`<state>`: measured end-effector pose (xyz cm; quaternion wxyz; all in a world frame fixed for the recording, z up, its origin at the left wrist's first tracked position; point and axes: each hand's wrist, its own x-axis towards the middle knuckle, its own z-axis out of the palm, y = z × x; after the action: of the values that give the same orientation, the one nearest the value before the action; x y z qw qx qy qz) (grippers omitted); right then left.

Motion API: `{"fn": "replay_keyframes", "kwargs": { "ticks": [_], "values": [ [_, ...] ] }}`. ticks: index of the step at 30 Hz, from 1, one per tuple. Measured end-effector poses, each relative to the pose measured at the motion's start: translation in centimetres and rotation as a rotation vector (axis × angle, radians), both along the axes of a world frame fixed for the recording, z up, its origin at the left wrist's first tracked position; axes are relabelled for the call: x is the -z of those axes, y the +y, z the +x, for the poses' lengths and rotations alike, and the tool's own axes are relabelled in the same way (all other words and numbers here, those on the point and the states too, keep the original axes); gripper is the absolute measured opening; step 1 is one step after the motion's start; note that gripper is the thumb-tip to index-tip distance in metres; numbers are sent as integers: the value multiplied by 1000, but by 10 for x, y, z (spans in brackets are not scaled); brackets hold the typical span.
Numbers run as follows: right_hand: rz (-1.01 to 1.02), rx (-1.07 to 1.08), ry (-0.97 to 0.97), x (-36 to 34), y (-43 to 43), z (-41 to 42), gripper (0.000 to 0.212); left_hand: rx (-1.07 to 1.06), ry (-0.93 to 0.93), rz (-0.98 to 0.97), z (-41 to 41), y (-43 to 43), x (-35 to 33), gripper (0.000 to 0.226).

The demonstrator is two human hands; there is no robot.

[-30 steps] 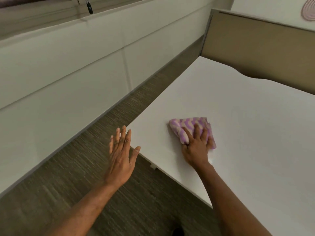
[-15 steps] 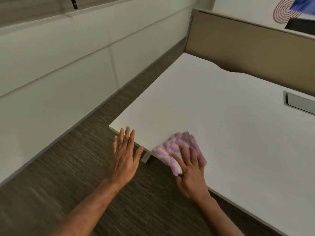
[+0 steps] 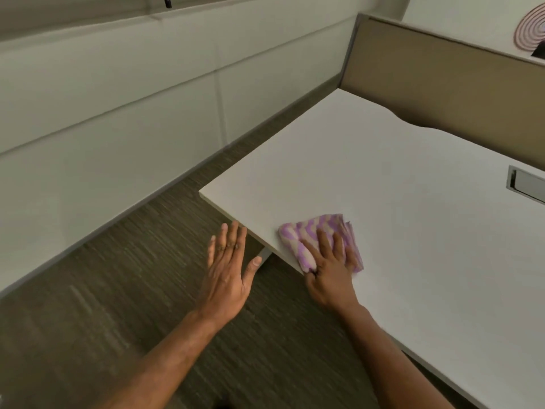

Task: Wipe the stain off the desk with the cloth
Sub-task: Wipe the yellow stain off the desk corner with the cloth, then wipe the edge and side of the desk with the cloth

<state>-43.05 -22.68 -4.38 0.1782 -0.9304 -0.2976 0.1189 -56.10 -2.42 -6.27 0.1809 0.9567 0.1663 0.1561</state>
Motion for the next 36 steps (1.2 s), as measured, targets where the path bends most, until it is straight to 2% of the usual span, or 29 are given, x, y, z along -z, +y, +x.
{"fn": "replay_keyframes", "kwargs": {
  "ticks": [3, 8, 12, 15, 17, 21, 25, 29, 36],
  "values": [
    [52, -87, -15, 1, -21, -15, 63, -28, -3, 3, -7, -13, 0, 72],
    [229, -85, 22, -7, -56, -36, 60, -56, -20, 41, -22, -33, 6, 69],
    [477, 26, 88, -18, -69, -46, 49, -96, -35, 54, -35, -49, 13, 68],
    [705, 214, 207, -23, -68, -49, 41, -123, -26, 52, -49, -64, 22, 68],
    [755, 328, 272, -22, -64, -48, 43, -143, -21, 39, -57, -72, 30, 68],
    [740, 364, 223, -14, -56, -48, 47, -174, -13, -4, -67, -81, 41, 70],
    [721, 236, 41, -3, -49, -52, 43, -196, -39, -48, -73, -81, 51, 70],
    [559, 103, -99, 17, -53, -54, 56, -195, -66, -68, -79, -76, 63, 69],
    [285, -213, -369, 44, -78, -54, 58, -187, -142, -92, -77, -79, 91, 68]
  ]
}}
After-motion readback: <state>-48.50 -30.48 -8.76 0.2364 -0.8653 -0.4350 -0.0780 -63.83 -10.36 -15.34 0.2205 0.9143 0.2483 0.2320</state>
